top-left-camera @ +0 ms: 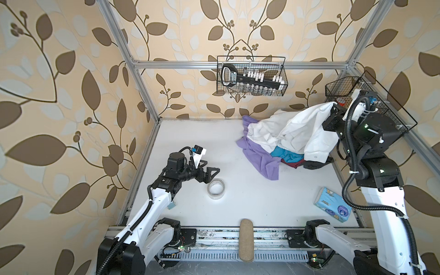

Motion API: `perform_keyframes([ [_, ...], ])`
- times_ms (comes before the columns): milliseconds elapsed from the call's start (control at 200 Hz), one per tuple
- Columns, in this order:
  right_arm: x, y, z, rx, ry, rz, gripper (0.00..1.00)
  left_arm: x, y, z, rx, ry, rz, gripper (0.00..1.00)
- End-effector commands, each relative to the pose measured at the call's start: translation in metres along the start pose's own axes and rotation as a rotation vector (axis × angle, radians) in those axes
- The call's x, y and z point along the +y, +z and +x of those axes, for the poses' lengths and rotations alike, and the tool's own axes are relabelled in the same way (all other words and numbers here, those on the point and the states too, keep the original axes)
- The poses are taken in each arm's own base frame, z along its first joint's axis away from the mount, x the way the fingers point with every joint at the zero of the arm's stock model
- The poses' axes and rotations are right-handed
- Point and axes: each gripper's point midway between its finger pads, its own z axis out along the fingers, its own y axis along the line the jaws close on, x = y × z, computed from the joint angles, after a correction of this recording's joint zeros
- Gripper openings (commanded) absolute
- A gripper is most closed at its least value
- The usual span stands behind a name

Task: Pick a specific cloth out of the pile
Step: 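Grasp the white cloth with the right gripper and lift it from the pile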

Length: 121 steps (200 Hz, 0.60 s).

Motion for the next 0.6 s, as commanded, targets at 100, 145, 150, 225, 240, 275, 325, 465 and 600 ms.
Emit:
perform_keyframes([
  [100, 0.013, -0.018, -0.059, -0.168, -0.004, -0.072, 0.0, -0.014, -0.005, -0.015, -0.035, 0.062, 0.039, 0.99],
  [145, 0.018, -0.019, -0.062, -0.182, 0.002, -0.103, 0.0, -0.013, -0.004, -0.015, -0.034, 0.061, 0.038, 0.99],
  [150, 0.019, -0.018, -0.062, -0.182, 0.002, -0.107, 0.0, -0.013, -0.004, -0.015, -0.034, 0.061, 0.038, 0.99],
  [225, 0.029, -0.012, -0.057, -0.167, 0.004, -0.156, 0.0, -0.013, -0.004, -0.014, -0.032, 0.059, 0.036, 0.99],
  [240, 0.03, -0.01, -0.054, -0.161, 0.004, -0.162, 0.0, -0.013, -0.004, -0.014, -0.032, 0.061, 0.036, 0.99],
  [275, 0.033, -0.002, -0.045, -0.132, 0.002, -0.173, 0.0, -0.012, -0.004, -0.014, -0.031, 0.061, 0.035, 0.99],
  [325, 0.039, 0.012, -0.026, -0.082, -0.007, -0.195, 0.0, -0.012, -0.003, -0.014, -0.029, 0.058, 0.034, 0.99],
  [465, 0.049, 0.06, 0.052, 0.111, -0.028, -0.22, 0.0, -0.01, -0.002, -0.012, -0.021, 0.056, 0.033, 0.99],
  [600, 0.042, 0.107, 0.124, 0.272, -0.069, -0.153, 0.0, -0.007, 0.001, -0.011, -0.011, 0.053, 0.028, 0.99],
])
